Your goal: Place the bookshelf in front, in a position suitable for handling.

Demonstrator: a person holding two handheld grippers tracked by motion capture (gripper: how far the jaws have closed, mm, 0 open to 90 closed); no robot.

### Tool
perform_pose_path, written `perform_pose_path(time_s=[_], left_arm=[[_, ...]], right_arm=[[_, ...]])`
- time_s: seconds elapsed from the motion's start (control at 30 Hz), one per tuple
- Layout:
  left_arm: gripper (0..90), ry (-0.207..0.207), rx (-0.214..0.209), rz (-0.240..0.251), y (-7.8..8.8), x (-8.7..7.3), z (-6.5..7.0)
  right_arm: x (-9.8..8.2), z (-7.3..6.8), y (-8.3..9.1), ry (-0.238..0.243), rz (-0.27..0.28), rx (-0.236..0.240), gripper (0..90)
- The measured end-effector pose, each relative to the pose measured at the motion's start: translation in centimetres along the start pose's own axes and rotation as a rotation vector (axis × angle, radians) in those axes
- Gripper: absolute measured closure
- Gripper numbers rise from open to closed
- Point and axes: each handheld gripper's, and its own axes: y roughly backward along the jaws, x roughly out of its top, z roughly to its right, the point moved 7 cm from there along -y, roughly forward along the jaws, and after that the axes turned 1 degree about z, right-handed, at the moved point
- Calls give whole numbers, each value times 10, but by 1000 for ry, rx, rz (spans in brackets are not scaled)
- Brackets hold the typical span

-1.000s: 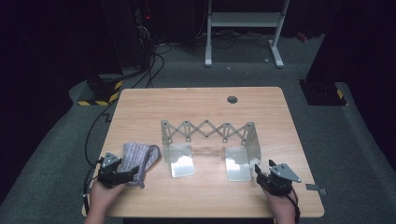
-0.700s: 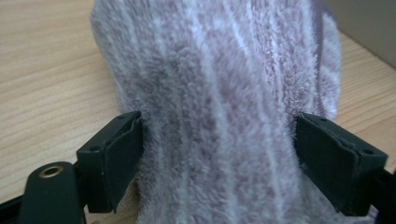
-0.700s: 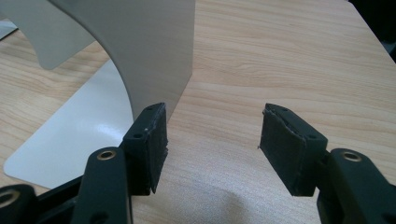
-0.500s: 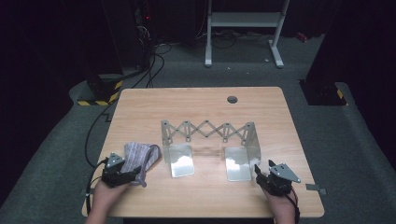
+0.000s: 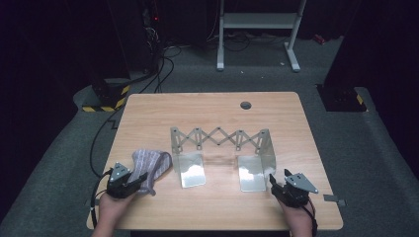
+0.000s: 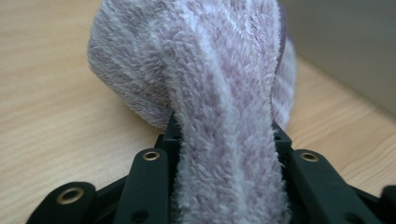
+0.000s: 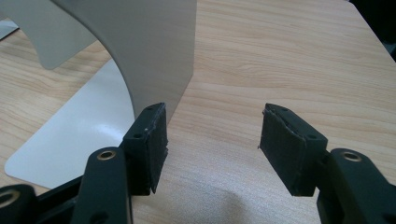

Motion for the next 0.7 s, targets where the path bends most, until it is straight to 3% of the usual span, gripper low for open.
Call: perform_pose_path(time_s=[0.03,0.07,0.1,0.13,0.17,0.2,0.23,0.33,0.37,0.4,0.47,0.5,0.53,0.6,0.7], left_arm=[[633,41,-11,81,11,9,2],[633,41,-11,81,11,9,2],[633,79,-43,131,17,14,6],[634,79,-43,131,17,14,6],[633,103,-108,157,18,18,18],[633,103,-108,157,18,18,18],[633,111,-152,170,16,21,31],[633,102,-171,167,12,22,41],[633,75,-167,142,5,20,49],[633,75,-167,142,5,20,49],[633,65,-171,93,-3,14,56],[632,33,-147,40,-10,9,60],[631,33,-147,40,-10,9,60],[630,0,-127,-11,-18,3,65],[621,-96,-72,-88,-30,-5,73]], right_arm=[[0,0,0,-1,1,1,411],[0,0,0,-1,1,1,411],[0,0,0,-1,0,1,411],[0,0,0,-1,0,1,411],[0,0,-1,-3,-3,0,411],[0,0,-1,-3,-3,0,411],[0,-1,-1,2,-1,3,411],[0,-2,-1,3,-1,2,411],[0,-2,0,2,-1,2,411],[0,-2,0,2,-1,2,411],[0,-1,0,3,0,2,411],[0,-1,-1,3,0,4,411],[0,-1,-1,3,0,4,411],[0,-1,-1,5,0,4,411],[0,-2,-1,6,-2,7,411]])
